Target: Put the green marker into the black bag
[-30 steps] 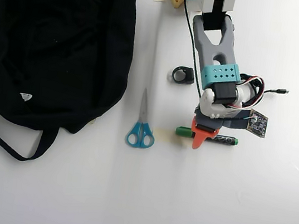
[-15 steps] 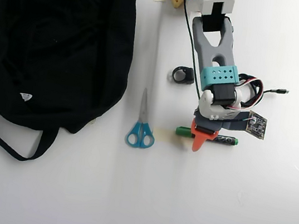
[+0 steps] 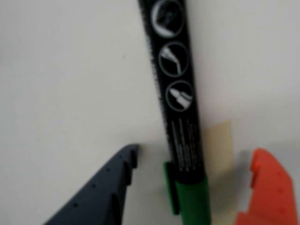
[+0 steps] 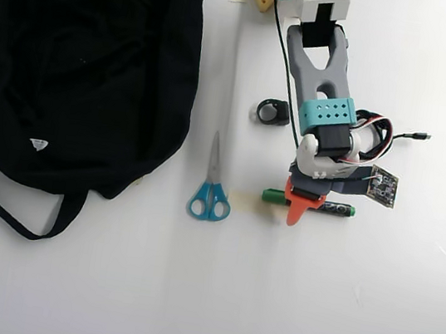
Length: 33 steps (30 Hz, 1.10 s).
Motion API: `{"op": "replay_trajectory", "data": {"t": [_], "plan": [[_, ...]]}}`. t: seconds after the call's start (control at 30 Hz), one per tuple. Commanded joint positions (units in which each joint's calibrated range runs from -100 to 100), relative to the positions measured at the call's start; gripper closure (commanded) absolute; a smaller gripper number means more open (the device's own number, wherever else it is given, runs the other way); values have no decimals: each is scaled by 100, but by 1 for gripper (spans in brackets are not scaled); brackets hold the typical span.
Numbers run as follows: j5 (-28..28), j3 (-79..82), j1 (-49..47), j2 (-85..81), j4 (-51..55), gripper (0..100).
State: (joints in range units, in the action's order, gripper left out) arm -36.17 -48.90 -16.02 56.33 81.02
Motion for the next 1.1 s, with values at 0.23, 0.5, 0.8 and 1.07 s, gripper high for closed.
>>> {"op": "replay_trajectory", "data": {"t": [0.23, 0.5, 0.8, 1.07], "plan": [[4, -97, -6, 60, -14, 74], [19, -88, 16, 159, -6, 74], [19, -88, 16, 159, 167, 74], [-17, -133, 9, 159, 235, 77]]}}
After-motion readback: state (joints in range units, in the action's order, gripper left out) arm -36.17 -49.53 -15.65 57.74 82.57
